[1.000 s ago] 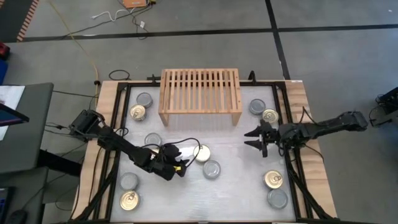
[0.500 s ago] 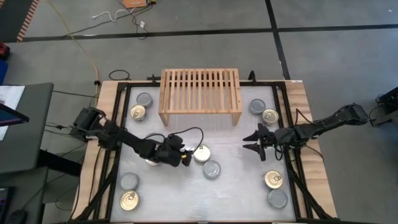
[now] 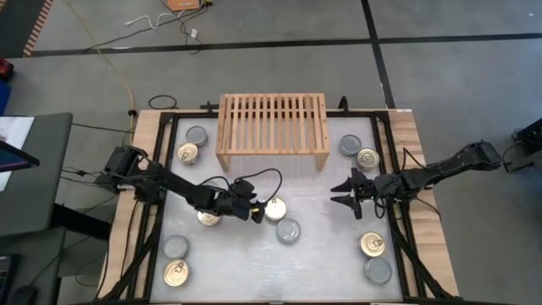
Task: Stack canned seafood by type on shelf
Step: Put the blue-pink tuna can on the shelf
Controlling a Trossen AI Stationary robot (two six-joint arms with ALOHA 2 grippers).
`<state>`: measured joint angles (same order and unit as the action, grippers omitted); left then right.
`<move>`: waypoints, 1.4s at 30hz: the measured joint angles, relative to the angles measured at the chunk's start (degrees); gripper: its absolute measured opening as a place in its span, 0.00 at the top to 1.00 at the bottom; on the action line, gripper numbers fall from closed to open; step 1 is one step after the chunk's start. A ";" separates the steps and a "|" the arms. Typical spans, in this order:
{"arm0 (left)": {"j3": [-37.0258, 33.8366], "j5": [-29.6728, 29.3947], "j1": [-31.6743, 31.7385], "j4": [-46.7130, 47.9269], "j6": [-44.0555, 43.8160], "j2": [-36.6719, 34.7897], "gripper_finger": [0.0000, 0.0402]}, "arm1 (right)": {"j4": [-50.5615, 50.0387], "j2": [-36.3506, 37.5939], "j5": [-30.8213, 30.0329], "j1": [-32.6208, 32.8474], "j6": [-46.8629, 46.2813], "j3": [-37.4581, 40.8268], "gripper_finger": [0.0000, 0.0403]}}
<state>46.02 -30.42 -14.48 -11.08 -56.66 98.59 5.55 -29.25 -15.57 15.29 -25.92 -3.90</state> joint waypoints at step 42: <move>0.85 -0.06 -0.85 1.94 -1.99 1.31 0.80 | -11.46 -56.84 -5.79 7.26 -7.51 -44.88 0.96</move>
<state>46.87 -30.48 -15.32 -9.13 -58.65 99.90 -5.91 -86.09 -21.37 22.55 -33.43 -48.78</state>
